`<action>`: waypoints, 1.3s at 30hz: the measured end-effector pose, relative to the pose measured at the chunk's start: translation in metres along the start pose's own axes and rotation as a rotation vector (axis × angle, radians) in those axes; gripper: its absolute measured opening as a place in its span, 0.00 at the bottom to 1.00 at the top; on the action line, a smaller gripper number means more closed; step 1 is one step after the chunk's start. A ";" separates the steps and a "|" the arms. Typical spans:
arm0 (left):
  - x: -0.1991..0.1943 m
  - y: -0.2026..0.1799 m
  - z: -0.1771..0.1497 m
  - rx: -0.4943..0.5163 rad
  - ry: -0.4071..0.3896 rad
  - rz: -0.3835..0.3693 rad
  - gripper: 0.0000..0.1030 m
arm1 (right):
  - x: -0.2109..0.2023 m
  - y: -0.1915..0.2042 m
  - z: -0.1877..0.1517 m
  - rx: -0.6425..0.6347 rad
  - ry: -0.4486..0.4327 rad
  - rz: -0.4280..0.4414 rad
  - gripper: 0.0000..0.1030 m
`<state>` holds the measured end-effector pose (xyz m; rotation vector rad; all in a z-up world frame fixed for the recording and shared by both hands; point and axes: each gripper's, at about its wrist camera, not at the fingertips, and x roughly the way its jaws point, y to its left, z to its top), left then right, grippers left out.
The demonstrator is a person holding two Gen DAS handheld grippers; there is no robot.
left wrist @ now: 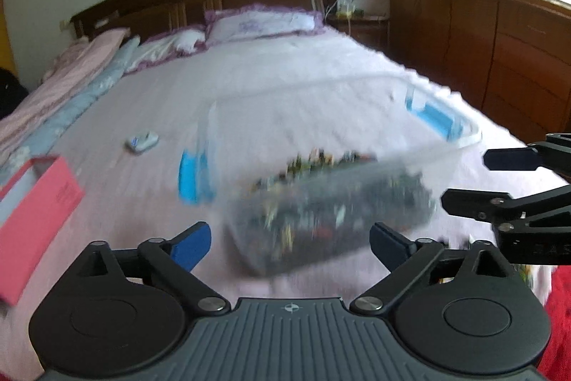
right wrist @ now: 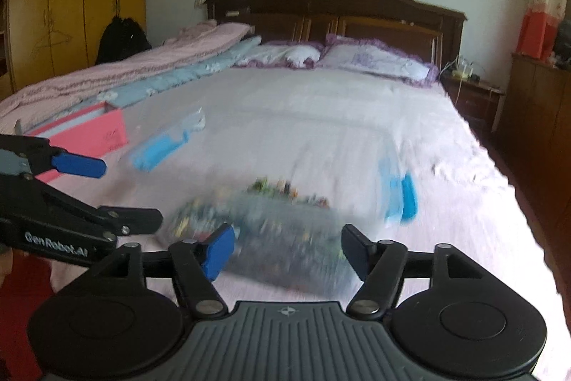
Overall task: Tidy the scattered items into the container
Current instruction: 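Move both open grippers back down to the scattered Lego pieces, then close both grippers on Lego pieces in the pile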
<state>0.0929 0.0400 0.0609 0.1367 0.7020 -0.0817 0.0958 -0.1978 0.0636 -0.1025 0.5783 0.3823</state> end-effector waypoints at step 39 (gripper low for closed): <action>-0.006 -0.040 -0.077 0.042 0.193 -0.181 0.54 | 0.013 0.039 -0.103 -0.094 0.290 0.084 0.08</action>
